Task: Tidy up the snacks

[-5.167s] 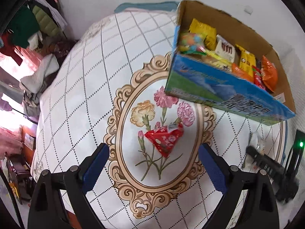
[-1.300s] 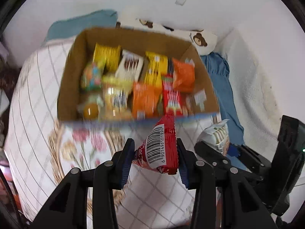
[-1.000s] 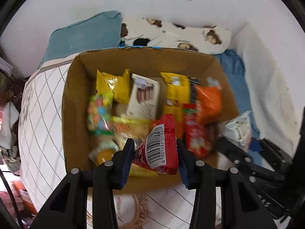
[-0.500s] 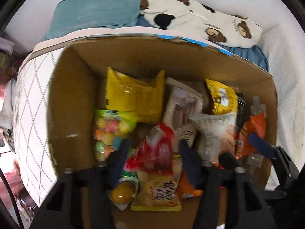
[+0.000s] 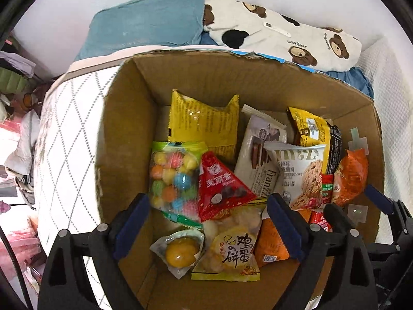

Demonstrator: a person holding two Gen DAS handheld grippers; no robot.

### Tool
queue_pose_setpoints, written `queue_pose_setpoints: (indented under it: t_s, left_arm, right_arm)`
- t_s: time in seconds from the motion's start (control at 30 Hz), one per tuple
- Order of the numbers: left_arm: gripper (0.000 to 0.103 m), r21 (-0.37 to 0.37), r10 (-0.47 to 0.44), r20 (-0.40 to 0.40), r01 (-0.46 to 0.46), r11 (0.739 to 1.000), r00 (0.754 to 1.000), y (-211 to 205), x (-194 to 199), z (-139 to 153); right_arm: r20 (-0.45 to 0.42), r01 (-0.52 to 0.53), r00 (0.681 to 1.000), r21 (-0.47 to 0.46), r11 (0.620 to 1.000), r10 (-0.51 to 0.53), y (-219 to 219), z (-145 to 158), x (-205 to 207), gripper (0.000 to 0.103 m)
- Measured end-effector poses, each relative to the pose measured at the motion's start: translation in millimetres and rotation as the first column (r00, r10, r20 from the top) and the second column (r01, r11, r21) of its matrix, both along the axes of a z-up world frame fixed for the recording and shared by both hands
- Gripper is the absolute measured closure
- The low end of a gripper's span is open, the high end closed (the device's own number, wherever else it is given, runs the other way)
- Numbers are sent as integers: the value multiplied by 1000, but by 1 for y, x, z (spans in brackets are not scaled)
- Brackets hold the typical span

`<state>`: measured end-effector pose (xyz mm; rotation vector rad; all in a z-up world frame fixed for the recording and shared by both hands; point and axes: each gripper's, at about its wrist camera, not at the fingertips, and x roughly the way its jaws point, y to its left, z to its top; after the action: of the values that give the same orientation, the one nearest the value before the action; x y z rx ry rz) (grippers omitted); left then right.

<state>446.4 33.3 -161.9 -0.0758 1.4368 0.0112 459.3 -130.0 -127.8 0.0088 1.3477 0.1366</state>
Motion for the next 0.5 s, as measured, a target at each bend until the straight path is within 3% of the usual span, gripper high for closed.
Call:
queue_pose_setpoints:
  t_s: [0.33,0.5]
  left_arm:
    - [10,-7,0,61,0,1000,998,-8,-27,16]
    - [10,41,-17,143,11,999,990,-13,-55,36]
  right_arm:
    - [31,21,999,-22,1000,-20,-20,13,-27,2]
    - [87,24,996,-29,999,-21,-24,34,-47,2]
